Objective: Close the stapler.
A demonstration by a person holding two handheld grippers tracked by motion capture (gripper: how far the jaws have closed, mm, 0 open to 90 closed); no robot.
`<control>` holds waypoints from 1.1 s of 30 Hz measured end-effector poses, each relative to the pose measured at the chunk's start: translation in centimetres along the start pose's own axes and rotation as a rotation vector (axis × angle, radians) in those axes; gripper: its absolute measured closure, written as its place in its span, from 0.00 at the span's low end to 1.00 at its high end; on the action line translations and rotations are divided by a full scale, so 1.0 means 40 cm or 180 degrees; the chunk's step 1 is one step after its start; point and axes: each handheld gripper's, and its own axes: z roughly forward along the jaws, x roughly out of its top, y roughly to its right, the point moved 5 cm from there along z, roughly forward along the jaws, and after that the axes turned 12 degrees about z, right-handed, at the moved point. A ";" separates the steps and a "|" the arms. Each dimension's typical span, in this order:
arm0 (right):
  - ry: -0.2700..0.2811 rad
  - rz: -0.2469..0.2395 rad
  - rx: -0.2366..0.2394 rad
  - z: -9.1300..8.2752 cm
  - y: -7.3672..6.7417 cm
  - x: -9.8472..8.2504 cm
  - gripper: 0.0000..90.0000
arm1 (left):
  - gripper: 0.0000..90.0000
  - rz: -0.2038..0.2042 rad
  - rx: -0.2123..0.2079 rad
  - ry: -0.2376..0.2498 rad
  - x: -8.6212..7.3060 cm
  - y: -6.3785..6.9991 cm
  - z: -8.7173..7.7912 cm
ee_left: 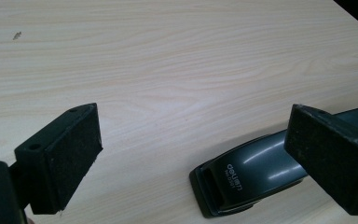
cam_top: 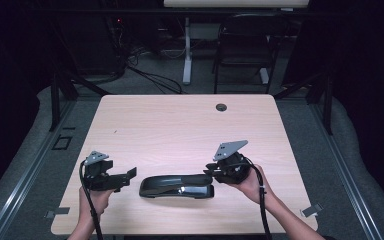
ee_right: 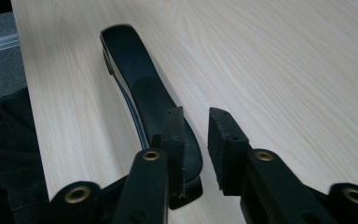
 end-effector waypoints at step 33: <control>0.0162 0.1072 -0.0798 -0.192 0.256 -0.173 0.10 | 0.03 0.0043 -0.0017 -0.0002 0.003 -0.008 0.002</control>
